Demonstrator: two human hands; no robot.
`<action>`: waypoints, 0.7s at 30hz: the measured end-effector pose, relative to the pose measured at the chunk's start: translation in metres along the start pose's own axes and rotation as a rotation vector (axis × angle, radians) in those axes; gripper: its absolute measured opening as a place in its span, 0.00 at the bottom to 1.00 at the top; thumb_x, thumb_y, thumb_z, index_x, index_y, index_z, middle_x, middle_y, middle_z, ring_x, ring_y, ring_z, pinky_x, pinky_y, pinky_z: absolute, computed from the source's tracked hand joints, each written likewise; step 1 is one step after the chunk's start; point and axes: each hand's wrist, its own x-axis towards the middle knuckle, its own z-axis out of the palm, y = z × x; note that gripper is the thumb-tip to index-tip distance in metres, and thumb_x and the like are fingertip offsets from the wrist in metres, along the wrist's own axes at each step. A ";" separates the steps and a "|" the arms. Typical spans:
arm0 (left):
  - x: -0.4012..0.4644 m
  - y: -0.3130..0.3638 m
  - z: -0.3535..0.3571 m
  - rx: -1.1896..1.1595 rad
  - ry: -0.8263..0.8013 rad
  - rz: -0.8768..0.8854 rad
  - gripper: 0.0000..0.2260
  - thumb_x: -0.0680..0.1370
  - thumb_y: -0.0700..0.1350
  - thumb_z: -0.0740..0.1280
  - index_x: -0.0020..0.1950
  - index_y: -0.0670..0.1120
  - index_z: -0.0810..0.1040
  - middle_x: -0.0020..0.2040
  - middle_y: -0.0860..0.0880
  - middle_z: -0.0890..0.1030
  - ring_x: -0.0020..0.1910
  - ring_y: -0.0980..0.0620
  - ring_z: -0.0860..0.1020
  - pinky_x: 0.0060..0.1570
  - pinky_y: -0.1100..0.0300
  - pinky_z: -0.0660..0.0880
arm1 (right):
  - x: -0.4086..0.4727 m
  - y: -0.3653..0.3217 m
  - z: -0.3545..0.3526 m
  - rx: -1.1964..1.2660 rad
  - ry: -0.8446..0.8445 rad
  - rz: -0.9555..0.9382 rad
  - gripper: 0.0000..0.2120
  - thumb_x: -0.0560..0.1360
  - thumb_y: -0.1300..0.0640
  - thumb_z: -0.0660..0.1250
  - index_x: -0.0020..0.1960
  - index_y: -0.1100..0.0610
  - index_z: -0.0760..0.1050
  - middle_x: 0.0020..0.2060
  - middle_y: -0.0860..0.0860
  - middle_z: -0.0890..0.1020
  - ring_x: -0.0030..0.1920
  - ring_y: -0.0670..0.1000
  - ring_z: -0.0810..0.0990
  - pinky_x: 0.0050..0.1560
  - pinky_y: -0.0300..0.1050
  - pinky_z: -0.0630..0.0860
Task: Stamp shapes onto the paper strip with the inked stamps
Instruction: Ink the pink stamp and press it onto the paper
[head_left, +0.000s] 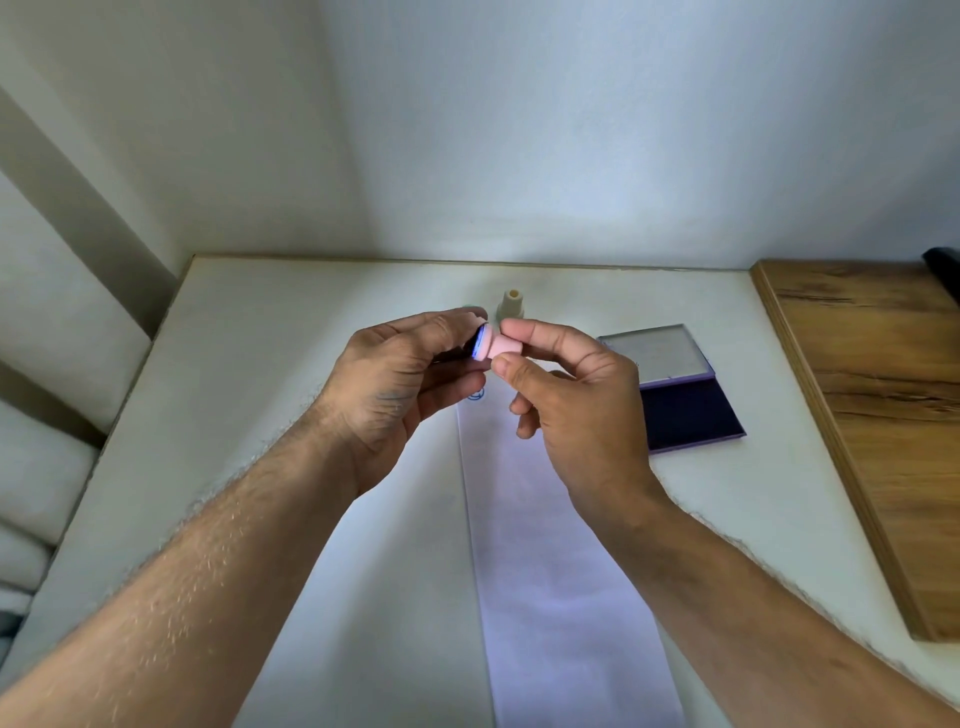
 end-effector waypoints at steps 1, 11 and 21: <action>0.000 0.000 0.000 0.003 -0.002 0.002 0.08 0.76 0.42 0.70 0.52 0.40 0.85 0.48 0.42 0.85 0.45 0.48 0.84 0.49 0.57 0.81 | 0.000 0.000 0.000 -0.052 0.018 -0.035 0.11 0.73 0.60 0.73 0.51 0.47 0.84 0.38 0.44 0.84 0.29 0.53 0.75 0.29 0.44 0.76; 0.002 -0.003 -0.007 0.034 -0.089 -0.011 0.10 0.78 0.41 0.67 0.57 0.40 0.82 0.50 0.44 0.86 0.49 0.49 0.85 0.52 0.56 0.81 | 0.001 0.006 -0.005 -0.400 0.087 -0.416 0.11 0.71 0.58 0.75 0.53 0.50 0.83 0.44 0.39 0.84 0.31 0.50 0.77 0.35 0.36 0.76; 0.004 -0.007 -0.014 0.071 -0.149 0.059 0.17 0.71 0.42 0.70 0.58 0.38 0.81 0.53 0.41 0.85 0.54 0.46 0.84 0.53 0.57 0.81 | 0.002 -0.001 -0.012 -0.116 -0.023 -0.118 0.10 0.71 0.58 0.75 0.52 0.56 0.85 0.35 0.46 0.86 0.31 0.47 0.82 0.33 0.41 0.80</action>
